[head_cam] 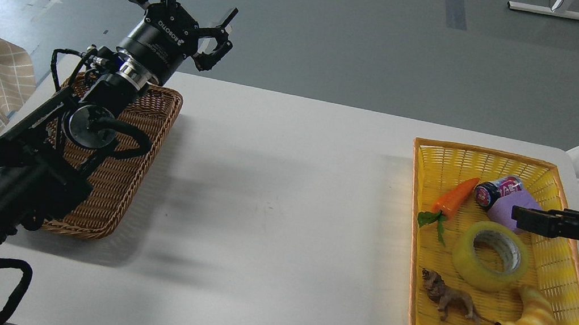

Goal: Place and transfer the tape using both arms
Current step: 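Lower the right gripper into the yellow tape roll's hole and grip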

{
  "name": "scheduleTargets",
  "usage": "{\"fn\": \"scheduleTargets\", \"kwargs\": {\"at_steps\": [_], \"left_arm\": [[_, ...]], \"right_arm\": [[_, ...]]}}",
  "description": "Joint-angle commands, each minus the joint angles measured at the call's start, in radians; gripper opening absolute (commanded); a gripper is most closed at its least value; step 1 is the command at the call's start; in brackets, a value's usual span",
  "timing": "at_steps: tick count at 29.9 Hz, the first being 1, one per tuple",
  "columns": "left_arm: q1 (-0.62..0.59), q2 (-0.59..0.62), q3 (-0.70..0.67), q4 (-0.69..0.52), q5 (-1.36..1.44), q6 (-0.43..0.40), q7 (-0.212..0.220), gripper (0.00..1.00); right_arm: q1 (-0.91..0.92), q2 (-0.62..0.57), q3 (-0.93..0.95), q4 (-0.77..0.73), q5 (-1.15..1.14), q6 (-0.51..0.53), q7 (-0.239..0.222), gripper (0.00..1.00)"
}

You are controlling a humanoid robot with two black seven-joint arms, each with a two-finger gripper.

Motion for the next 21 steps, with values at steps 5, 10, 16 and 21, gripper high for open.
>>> {"fn": "scheduleTargets", "kwargs": {"at_steps": [5,10,16,21], "left_arm": [[0.002,-0.001,-0.001,0.000,0.000,0.000,0.000,0.98],[0.002,-0.003,-0.001,0.000,0.000,0.000,0.000,0.98],[0.002,-0.003,-0.001,0.000,0.000,0.000,0.000,0.98],[0.005,-0.003,-0.001,0.000,0.000,0.000,0.000,0.98]], "right_arm": [[-0.041,0.011,0.000,-0.006,-0.039,0.000,0.000,0.90],[-0.067,0.016,0.002,-0.010,-0.056,0.000,0.000,0.90],[-0.082,0.028,0.002,-0.016,-0.097,0.000,0.000,0.87],[-0.090,0.063,0.002,-0.043,-0.109,0.000,-0.003,0.87]]}}
